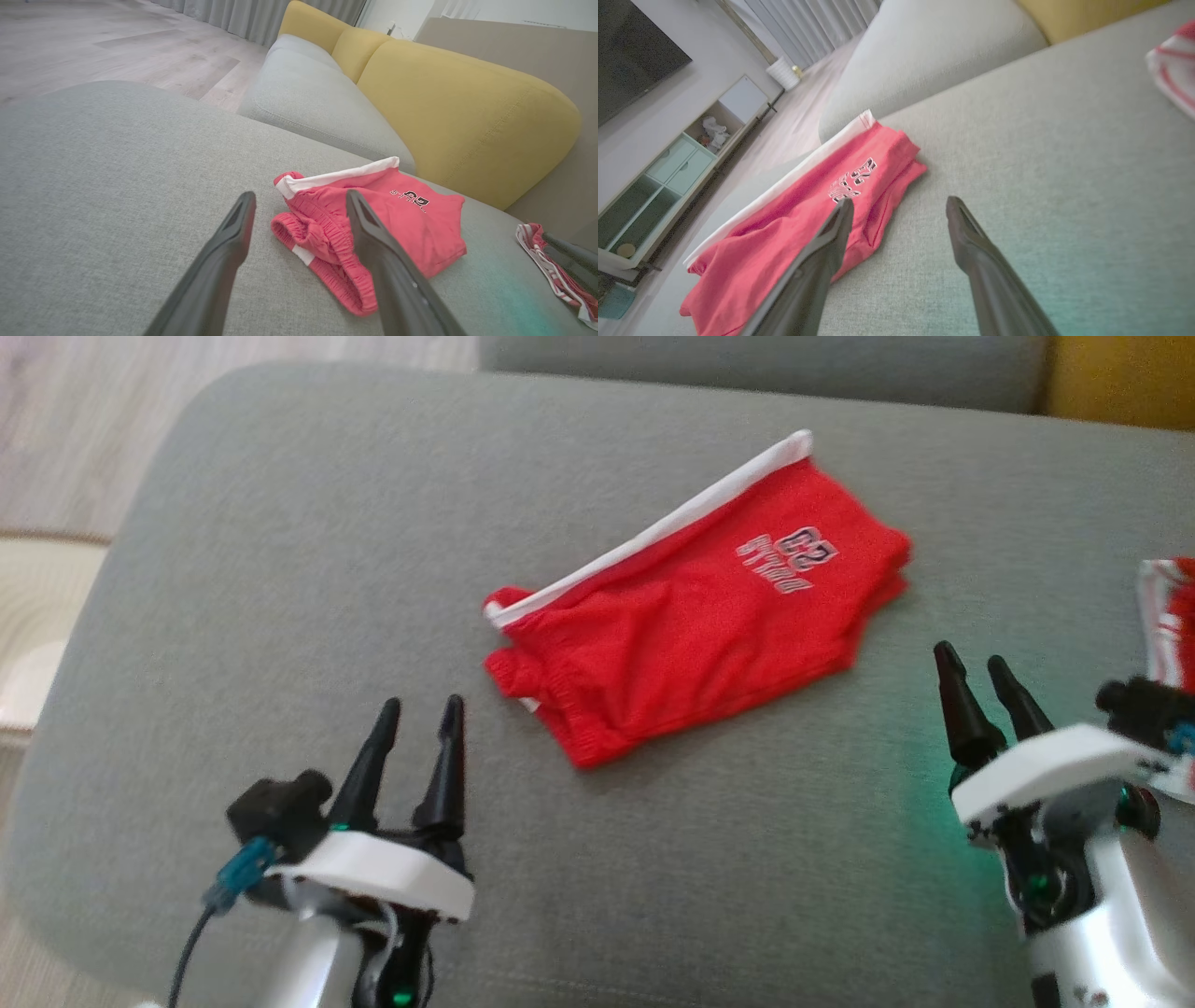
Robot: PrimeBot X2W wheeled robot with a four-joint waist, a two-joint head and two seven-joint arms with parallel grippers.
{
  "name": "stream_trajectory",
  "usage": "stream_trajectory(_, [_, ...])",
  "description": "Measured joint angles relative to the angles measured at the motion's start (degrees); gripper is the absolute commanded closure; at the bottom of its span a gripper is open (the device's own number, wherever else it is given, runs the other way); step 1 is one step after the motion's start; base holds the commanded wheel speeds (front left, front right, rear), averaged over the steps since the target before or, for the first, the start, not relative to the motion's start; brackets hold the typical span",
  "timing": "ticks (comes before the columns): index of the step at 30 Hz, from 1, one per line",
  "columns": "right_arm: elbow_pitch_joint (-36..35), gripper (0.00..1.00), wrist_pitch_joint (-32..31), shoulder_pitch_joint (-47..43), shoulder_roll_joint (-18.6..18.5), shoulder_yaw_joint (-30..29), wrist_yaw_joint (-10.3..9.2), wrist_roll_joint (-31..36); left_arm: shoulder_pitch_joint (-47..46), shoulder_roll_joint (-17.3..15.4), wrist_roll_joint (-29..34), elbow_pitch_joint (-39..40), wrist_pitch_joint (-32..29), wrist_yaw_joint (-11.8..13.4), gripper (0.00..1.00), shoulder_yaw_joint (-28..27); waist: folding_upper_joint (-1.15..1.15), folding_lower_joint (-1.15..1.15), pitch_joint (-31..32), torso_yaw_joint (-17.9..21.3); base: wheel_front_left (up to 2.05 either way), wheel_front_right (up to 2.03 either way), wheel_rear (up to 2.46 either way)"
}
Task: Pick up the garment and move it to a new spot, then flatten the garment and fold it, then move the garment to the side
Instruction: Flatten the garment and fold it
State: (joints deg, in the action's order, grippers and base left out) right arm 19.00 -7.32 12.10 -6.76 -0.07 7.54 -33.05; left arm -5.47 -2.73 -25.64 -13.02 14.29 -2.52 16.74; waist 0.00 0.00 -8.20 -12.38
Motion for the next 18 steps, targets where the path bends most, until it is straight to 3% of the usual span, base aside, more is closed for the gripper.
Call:
stream_trajectory(4, [3.81,0.00,-5.44,3.89,0.23,-2.07,0.00,-1.53,-1.85,0.14,0.35,-0.29,0.00,-1.01,0.00,2.33,0.00,0.00,-1.61,-2.89,0.00,0.00,0.00])
stream_trajectory(18, [15.37,0.00,-15.60,16.36,0.97,-17.41,0.00,-3.04,-3.49,0.14,0.21,0.26,0.00,-0.63,0.00,5.77,0.00,0.00,-6.59,-10.92,0.00,0.00,0.00])
